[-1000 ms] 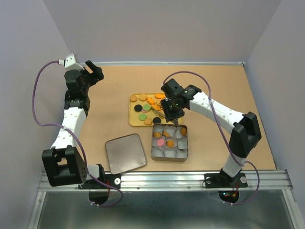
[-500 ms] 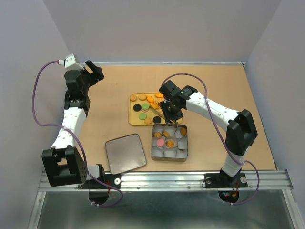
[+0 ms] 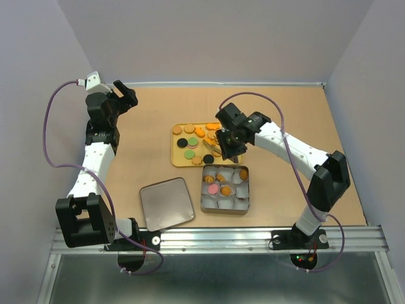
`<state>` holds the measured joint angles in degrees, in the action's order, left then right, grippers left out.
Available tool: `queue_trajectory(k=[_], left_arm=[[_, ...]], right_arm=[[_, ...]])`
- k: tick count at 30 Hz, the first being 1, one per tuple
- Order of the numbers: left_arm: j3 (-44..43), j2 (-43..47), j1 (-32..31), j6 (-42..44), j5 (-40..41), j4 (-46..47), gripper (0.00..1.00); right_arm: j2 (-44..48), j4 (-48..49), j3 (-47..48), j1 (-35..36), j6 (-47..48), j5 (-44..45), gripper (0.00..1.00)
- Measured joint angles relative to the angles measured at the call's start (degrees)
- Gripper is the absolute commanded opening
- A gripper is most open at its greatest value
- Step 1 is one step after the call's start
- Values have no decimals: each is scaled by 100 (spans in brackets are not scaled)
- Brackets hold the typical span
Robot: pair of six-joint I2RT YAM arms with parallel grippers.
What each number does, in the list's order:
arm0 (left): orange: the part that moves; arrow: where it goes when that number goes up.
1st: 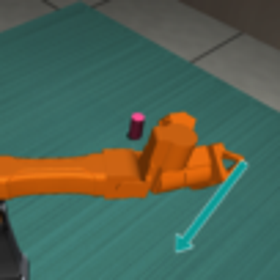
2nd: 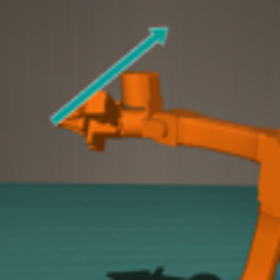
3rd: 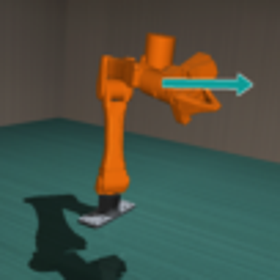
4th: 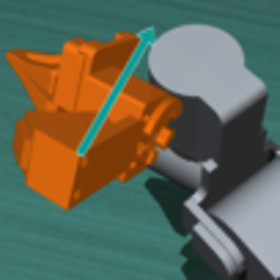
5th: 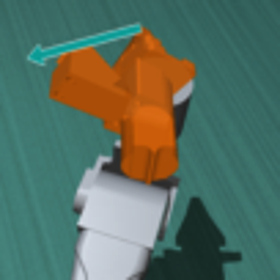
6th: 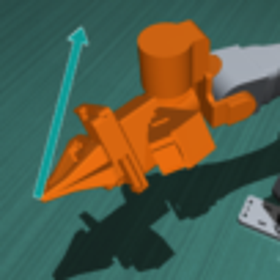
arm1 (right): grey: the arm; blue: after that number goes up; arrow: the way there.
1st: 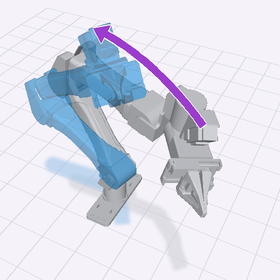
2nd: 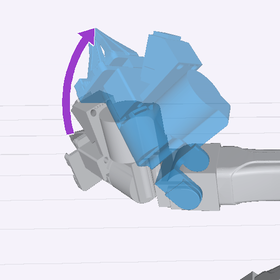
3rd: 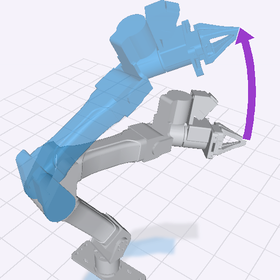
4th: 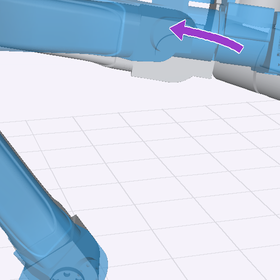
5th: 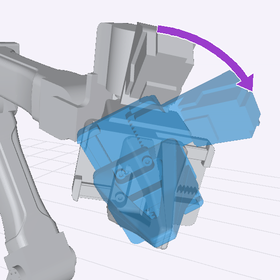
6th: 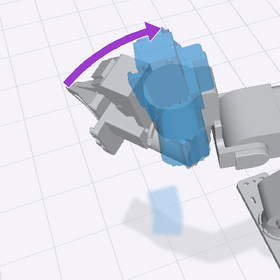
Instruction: Pack the cookies
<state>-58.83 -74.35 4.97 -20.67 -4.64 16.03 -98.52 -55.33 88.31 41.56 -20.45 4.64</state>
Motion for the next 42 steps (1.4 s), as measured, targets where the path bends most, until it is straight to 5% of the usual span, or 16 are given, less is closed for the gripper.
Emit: queue_trajectory(k=[24,42], left_arm=[[0,0,0,0,-13,0,91],[0,0,0,-2,-76,4,90]], right_arm=[[2850,-1867,-496,0,-809,168,31],[4649,-2288,-1912,0,-826,-1589,32]])
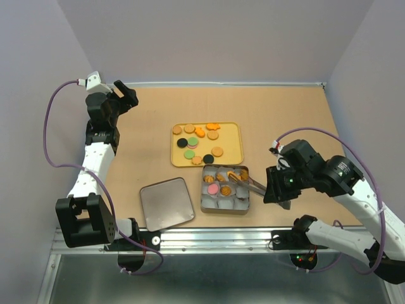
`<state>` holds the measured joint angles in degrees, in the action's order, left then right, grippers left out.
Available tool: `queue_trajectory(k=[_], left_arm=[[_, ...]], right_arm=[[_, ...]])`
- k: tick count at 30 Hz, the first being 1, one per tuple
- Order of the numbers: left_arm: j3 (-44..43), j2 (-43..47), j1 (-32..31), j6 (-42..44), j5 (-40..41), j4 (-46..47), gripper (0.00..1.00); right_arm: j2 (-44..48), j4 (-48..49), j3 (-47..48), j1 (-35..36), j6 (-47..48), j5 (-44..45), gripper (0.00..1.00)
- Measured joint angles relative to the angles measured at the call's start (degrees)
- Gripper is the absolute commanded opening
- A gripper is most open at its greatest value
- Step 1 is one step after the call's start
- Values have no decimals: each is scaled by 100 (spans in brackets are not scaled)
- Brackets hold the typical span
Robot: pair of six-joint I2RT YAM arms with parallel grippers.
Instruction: Pack the cookies
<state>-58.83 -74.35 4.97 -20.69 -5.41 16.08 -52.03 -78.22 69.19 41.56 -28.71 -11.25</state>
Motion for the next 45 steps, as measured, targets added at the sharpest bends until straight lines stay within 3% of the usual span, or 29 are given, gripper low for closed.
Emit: queue_trajectory(k=[13,19,45], left_arm=[[26,0,0,2,7,-2,90],[26,0,0,2,7,-2,91],[26,0,0,2,35,-2,90]], right_arm=[[525,-81,-671,0,-28,-50,31],[590,-85,-739,0,-90,98,43],[678,-63,-743,0,-138,264,50]])
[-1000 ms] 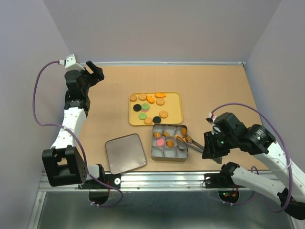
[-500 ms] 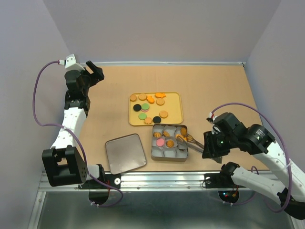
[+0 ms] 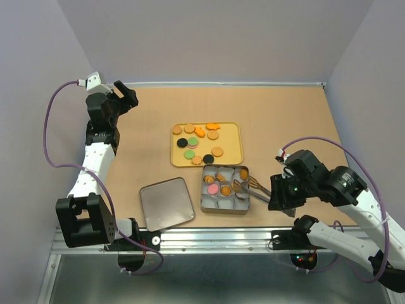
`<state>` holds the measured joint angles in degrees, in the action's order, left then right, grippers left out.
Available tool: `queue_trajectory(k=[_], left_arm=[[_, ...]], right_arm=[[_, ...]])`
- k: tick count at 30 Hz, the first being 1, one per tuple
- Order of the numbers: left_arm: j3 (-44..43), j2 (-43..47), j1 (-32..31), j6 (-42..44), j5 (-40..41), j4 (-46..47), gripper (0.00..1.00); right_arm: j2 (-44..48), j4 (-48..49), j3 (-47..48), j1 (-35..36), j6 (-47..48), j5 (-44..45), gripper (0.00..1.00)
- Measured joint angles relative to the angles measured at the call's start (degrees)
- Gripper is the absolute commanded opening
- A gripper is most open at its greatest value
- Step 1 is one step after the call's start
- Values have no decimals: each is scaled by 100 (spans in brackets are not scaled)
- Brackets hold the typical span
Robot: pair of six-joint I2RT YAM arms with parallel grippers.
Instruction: Pack the cookies
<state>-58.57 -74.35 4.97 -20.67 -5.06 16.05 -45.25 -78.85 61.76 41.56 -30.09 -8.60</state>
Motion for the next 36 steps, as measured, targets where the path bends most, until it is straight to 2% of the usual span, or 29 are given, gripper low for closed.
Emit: queue_trajectory(k=[9,19,24,36], left_arm=[[0,0,0,0,0,0,90],[7,4,0,0,-4,-2,90],[7,31,0,0,-4,-2,90],[7,103,0,2,28,-4,91]], right_arm=[[-243,-13,155,0,-39,168,49],[-1263,645,1119,0,-31,267,45],[-1956,1287,1403,0,-24,483,45],[-4247,2264,2739,0,-2,1746,48]])
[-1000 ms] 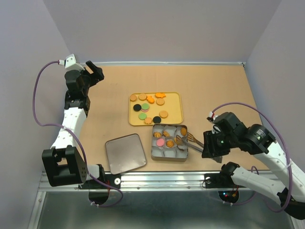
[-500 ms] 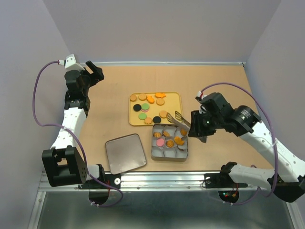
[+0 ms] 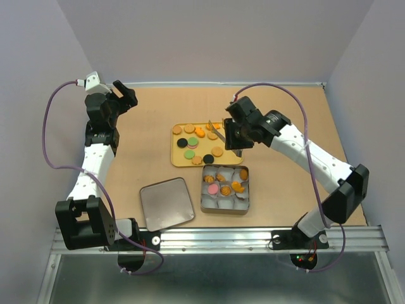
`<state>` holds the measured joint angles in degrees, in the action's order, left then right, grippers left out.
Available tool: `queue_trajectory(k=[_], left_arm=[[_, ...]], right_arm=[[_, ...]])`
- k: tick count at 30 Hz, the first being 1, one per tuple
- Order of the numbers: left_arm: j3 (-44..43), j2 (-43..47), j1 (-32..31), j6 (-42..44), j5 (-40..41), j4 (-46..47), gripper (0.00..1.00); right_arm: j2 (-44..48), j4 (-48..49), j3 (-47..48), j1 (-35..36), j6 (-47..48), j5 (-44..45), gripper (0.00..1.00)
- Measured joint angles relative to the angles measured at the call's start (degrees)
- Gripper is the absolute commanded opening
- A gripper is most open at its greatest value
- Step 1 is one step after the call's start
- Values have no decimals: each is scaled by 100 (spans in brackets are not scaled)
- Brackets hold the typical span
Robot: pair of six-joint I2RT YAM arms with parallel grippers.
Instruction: Pack the cookies
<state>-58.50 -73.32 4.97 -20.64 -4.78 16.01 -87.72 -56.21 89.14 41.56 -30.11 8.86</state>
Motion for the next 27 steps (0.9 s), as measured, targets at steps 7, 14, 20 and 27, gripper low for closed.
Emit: queue_trajectory(k=[7,14,20,27], left_arm=[[0,0,0,2,26,-2,91],[0,0,0,2,24,-7,91],[0,0,0,2,24,-13,91],[0,0,0,0,22,-35,91]], right_arm=[[-815,162,278,0,81,306,48],[-1320,323,385,0,164,310,48],[-1587,444,424,0,195,251,49],[-1628,446,424,0,203,254,49]])
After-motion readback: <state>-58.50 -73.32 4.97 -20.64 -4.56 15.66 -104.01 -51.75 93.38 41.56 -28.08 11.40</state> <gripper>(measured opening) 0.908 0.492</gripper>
